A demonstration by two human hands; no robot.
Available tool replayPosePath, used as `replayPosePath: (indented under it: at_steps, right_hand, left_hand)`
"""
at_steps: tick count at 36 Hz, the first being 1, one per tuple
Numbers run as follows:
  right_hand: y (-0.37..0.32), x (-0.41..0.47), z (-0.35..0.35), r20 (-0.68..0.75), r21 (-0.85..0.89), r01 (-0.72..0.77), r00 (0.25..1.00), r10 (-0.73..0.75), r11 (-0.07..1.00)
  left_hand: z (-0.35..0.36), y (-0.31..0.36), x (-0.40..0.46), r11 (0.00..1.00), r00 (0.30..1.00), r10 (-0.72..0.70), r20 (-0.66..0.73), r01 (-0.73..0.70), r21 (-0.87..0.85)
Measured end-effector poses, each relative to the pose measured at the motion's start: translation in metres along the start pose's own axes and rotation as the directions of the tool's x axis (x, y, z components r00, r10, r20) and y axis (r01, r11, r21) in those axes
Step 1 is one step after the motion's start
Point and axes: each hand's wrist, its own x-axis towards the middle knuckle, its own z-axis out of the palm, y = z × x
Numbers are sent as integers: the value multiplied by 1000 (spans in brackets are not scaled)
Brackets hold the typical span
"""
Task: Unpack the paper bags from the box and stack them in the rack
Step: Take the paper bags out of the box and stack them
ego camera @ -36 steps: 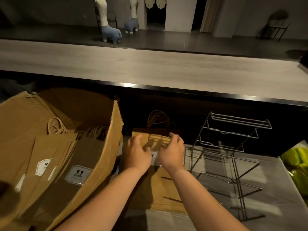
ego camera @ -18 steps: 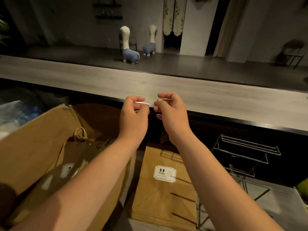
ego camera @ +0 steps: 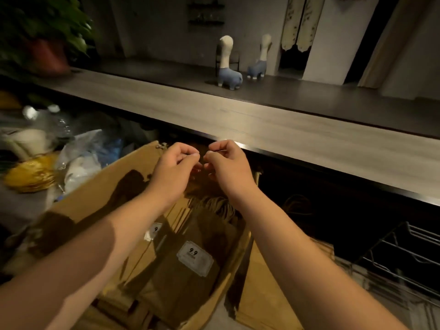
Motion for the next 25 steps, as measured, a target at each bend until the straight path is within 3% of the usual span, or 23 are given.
replayPosePath:
  at_steps: [4,10,18,25]
  right_hand:
    - [10,12,31,32,-2,-69,997,69,998]
    - [38,33,82,34,-79,-170,984,173,982]
    - [73,53,101,43,-340,-236,963,265,910]
    - [89,40,82,63,-651,-239,929,366,720]
  left_hand:
    - [-29,-22,8,995,998,-49,43,45,88]
    - [-57,-63,17,960,958,-238,157,208,187]
    - [-61,-117,14,809,805,-550,225,445,384]
    - [-37,-122,0,712,708,-634,311,377,592]
